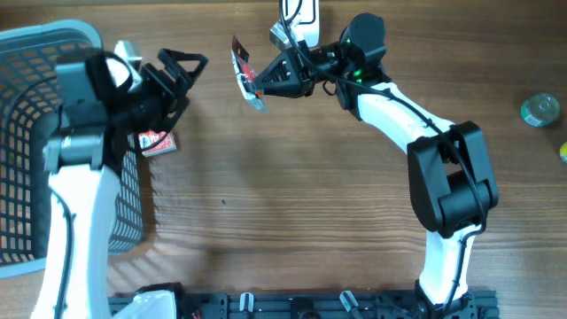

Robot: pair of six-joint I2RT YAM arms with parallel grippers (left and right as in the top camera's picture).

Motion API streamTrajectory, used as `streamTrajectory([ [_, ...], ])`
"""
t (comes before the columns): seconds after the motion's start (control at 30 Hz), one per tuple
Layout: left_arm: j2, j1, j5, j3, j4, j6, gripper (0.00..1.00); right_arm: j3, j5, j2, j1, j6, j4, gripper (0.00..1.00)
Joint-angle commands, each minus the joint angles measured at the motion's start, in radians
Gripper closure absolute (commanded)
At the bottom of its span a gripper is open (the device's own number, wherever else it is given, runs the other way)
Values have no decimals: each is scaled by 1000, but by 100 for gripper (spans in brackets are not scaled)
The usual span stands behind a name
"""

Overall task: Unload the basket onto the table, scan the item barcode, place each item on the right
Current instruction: 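Move the left gripper toward the package held by the right gripper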

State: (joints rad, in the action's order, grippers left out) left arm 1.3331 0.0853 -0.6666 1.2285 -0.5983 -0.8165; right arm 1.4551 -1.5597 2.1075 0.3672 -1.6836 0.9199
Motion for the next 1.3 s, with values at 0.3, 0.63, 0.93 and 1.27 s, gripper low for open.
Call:
streamTrajectory([
  [0.3, 195, 2, -369, 2, 264, 158, 0, 11, -58, -3, -7, -47, 2, 77],
  [0.63, 195, -33, -410, 2, 326, 147, 0, 11, -55, -3, -7, -79, 2, 77],
  [0.93, 219, -58, -391, 2, 326, 123, 0, 11, -51, -3, -7, -119, 3, 77],
  [1.27, 300, -70, -391, 2, 326, 19, 2, 11, -47, -3, -7, -135, 2, 77],
])
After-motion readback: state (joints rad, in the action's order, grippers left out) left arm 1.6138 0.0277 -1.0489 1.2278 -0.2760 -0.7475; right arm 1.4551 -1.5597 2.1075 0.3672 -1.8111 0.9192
